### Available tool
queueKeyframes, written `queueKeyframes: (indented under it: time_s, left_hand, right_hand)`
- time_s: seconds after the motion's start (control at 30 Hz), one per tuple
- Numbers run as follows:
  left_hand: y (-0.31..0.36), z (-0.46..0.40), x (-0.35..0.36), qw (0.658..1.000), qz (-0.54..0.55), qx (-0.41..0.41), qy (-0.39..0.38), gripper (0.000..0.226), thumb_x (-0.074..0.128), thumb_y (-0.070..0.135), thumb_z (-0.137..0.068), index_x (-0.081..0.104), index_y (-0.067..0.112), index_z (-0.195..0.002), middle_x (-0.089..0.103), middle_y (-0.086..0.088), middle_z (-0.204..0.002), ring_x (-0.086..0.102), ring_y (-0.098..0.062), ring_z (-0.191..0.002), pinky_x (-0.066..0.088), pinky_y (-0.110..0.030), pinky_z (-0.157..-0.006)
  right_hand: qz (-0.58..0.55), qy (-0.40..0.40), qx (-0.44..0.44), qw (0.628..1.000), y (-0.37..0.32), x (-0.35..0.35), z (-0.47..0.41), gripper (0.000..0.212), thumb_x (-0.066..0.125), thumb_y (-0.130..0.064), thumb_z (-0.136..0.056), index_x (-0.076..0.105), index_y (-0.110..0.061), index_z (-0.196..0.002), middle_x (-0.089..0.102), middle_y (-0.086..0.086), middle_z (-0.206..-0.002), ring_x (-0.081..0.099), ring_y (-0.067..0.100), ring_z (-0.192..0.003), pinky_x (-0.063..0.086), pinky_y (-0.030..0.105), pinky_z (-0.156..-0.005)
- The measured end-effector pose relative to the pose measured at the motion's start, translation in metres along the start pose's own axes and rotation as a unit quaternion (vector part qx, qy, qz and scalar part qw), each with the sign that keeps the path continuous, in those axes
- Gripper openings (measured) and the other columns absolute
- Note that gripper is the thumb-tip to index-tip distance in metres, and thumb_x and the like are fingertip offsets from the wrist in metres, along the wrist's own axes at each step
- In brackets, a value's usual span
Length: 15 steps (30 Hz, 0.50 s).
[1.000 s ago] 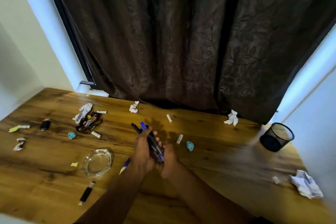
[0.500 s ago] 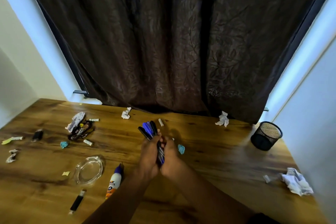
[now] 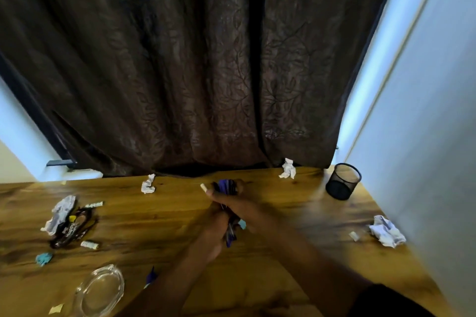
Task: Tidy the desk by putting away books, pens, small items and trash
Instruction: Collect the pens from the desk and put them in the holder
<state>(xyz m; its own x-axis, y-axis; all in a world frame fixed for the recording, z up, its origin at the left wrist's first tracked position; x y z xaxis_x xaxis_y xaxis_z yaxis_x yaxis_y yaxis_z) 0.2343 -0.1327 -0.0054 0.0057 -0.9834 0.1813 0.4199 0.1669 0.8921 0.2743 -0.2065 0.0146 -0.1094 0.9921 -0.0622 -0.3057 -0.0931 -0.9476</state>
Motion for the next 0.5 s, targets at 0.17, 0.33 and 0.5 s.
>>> queueKeyframes:
  time_s: [0.17, 0.33, 0.5]
  left_hand:
    - [-0.003, -0.008, 0.025, 0.996, -0.041, 0.024, -0.077, 0.023, 0.049, 0.003, -0.104, 0.058, 0.007, -0.125, 0.069, -0.002, -0.08, 0.065, -0.01, -0.066, 0.051, -0.023, -0.056]
    - [-0.016, -0.006, 0.054, 0.988, -0.043, -0.03, -0.148, 0.011, 0.059, 0.009, -0.101, 0.061, 0.008, -0.111, 0.062, -0.003, -0.075, 0.057, -0.014, -0.064, 0.048, -0.033, -0.06]
    - [-0.018, -0.008, 0.084, 0.977, -0.045, -0.042, -0.202, 0.016, 0.065, 0.016, -0.098, 0.065, 0.006, -0.111, 0.06, -0.007, -0.08, 0.062, -0.018, -0.073, 0.057, -0.041, -0.074]
  right_hand:
    - [-0.049, -0.066, 0.066, 0.994, 0.001, -0.029, 0.005, 0.06, 0.096, -0.042, -0.065, 0.073, -0.007, -0.107, 0.075, 0.017, -0.11, 0.074, 0.024, -0.092, 0.061, 0.043, -0.088]
    - [-0.015, -0.092, 0.076, 0.993, 0.009, -0.061, 0.011, 0.061, 0.098, -0.041, -0.059, 0.078, -0.008, -0.106, 0.071, 0.02, -0.12, 0.064, 0.038, -0.109, 0.041, 0.062, -0.109]
    - [-0.039, -0.091, 0.066, 0.993, 0.014, -0.093, 0.013, 0.041, 0.093, -0.04, -0.07, 0.079, -0.012, -0.097, 0.071, 0.022, -0.12, 0.054, 0.043, -0.103, 0.047, 0.056, -0.084]
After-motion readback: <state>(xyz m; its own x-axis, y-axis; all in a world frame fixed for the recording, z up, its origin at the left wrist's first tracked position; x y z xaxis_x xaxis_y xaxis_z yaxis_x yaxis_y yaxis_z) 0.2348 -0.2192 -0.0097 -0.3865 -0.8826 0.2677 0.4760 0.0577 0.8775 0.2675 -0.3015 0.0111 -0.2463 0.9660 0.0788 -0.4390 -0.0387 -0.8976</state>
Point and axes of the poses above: each hand's wrist, its own z-axis away from the middle knuckle, its own x-axis out of the palm, y = z × x, the point moved 7 cm from there along -z, towards the middle knuckle
